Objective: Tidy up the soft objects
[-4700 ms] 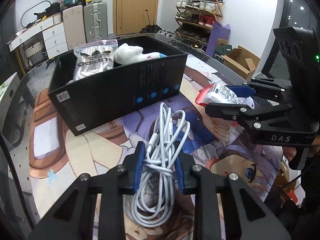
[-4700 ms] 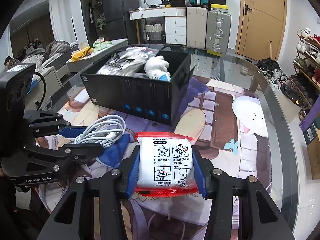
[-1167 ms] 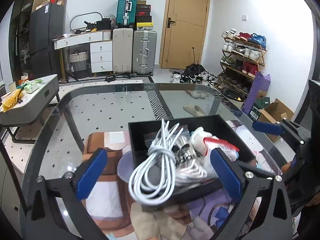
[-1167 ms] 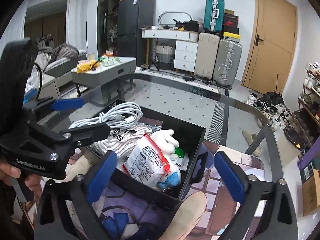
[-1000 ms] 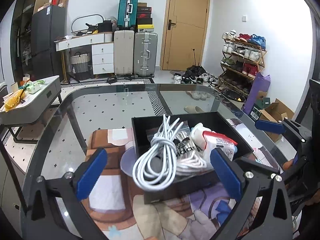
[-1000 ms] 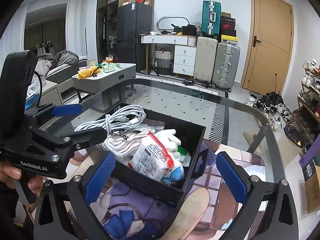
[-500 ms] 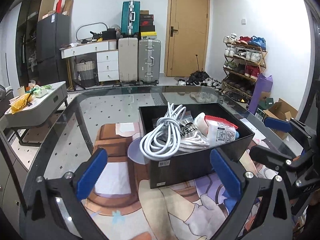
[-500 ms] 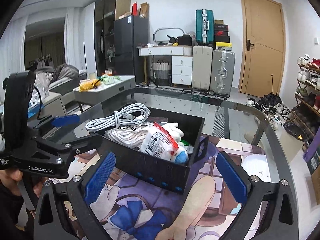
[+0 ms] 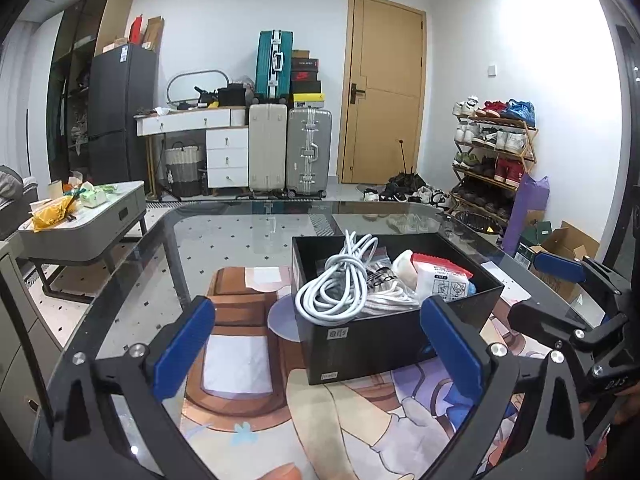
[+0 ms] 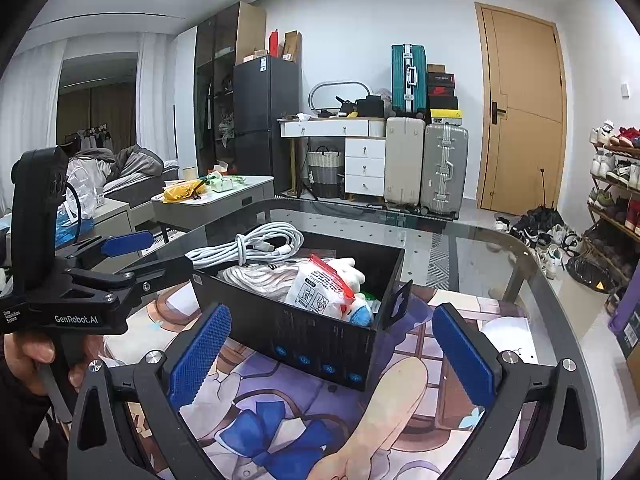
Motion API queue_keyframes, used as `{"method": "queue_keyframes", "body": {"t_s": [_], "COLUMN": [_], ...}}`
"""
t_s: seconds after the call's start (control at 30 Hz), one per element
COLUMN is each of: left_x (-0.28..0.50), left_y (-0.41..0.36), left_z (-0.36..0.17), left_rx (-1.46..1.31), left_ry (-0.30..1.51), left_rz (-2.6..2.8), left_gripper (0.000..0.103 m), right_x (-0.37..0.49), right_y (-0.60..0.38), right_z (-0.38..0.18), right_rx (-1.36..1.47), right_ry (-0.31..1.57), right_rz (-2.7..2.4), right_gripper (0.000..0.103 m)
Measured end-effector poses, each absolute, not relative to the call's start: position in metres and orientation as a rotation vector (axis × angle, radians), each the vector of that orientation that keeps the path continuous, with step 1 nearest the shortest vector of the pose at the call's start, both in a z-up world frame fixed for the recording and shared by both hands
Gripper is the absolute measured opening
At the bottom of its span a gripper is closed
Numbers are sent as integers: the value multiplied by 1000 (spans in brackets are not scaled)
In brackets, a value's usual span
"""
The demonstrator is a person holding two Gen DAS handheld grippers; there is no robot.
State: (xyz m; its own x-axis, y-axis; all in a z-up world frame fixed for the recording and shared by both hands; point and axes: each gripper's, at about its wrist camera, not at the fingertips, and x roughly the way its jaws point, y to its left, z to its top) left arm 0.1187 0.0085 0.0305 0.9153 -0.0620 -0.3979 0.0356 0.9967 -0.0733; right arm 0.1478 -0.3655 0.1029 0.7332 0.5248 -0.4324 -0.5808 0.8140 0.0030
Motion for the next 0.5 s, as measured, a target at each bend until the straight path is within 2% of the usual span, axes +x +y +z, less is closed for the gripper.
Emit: {"method": "queue_keyframes", "body": {"t_s": [0.5], "left_x": [108], "left_y": [2], "left_z": [35], "left_rx": [-45], "left_ry": [362], "left_rz": [-48], "left_gripper": [103], "right_x": [142], "right_y": [-376], "right_z": [107], "right_rx": [-95], "right_ry": [386], "right_rz": [606], "right_gripper": [103]}}
